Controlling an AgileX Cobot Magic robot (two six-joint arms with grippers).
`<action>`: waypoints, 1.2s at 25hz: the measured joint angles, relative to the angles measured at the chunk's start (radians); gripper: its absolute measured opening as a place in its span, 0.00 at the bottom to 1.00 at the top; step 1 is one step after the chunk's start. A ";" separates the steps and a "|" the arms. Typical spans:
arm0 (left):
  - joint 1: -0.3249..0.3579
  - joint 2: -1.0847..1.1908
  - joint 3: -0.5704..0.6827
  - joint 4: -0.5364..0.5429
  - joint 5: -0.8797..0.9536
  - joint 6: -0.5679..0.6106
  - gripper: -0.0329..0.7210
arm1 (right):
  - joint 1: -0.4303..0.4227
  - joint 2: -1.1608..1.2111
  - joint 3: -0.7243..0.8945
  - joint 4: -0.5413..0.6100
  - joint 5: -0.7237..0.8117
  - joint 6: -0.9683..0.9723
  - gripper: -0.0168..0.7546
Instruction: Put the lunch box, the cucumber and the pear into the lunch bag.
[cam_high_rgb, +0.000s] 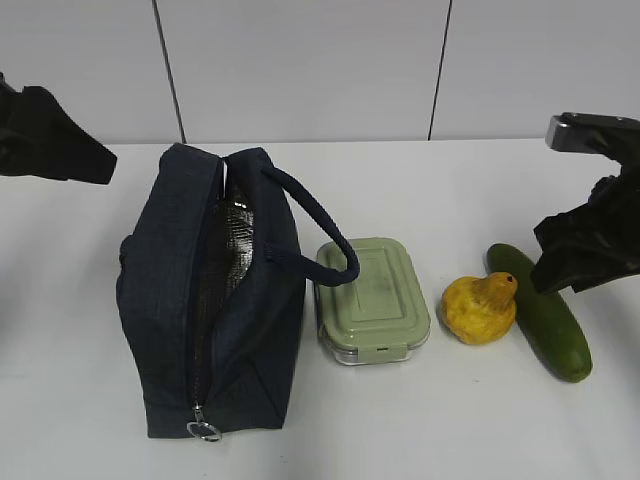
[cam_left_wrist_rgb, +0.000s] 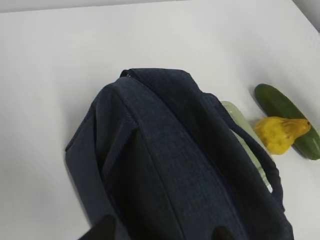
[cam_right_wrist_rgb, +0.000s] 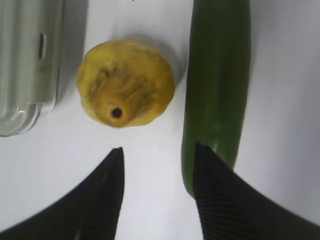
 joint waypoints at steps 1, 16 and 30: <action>0.000 0.004 -0.003 -0.004 0.004 0.000 0.51 | 0.000 0.023 -0.014 -0.006 0.000 0.000 0.49; 0.000 0.113 -0.030 -0.022 0.008 0.007 0.52 | -0.002 0.147 -0.096 -0.165 0.006 0.037 0.63; 0.000 0.113 -0.057 -0.033 0.007 0.008 0.52 | -0.002 0.263 -0.098 -0.171 0.001 0.007 0.63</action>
